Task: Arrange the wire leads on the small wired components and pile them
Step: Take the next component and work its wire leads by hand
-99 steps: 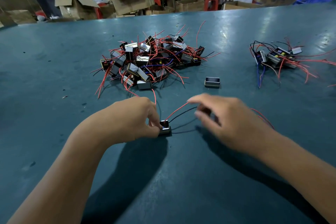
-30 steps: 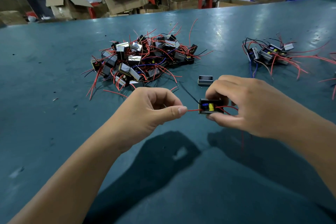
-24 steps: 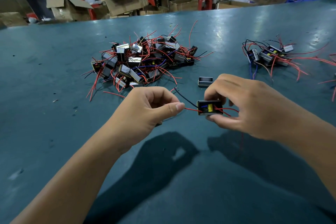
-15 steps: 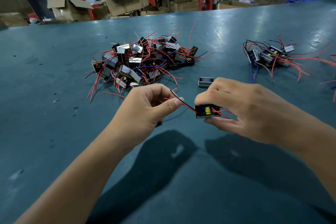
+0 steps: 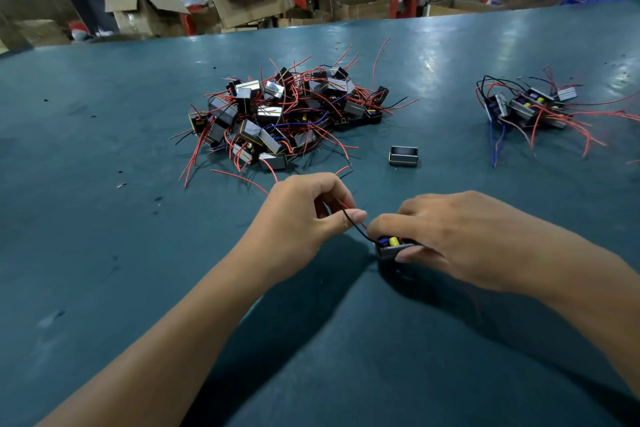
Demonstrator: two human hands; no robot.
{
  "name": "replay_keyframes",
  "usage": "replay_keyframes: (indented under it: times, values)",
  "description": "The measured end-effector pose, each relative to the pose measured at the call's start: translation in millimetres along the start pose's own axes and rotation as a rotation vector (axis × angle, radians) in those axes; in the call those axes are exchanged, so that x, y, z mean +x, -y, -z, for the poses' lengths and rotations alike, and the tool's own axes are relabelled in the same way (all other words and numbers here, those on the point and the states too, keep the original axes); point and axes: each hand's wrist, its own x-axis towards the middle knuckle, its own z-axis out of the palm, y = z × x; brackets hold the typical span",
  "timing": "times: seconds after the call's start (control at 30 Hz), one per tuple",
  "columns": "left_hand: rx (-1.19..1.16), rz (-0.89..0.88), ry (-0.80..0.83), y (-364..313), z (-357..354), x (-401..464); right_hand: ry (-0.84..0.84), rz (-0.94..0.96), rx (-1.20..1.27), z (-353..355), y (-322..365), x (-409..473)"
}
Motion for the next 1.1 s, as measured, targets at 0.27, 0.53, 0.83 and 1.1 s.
replay_keyframes:
  times: [0.27,0.53,0.83,1.1]
  values:
    - [-0.079,-0.029,0.065,3,-1,2,-0.353,0.006,0.171,-7,21,12]
    - [-0.113,-0.053,0.044,6,-2,4,-0.468,-0.016,0.27,-23,48,20]
    - [-0.25,0.041,0.025,8,-5,5,-0.41,0.091,0.257,-27,44,20]
    - [0.112,-0.113,-0.283,10,5,7,-0.515,-0.187,0.317,-30,30,23]
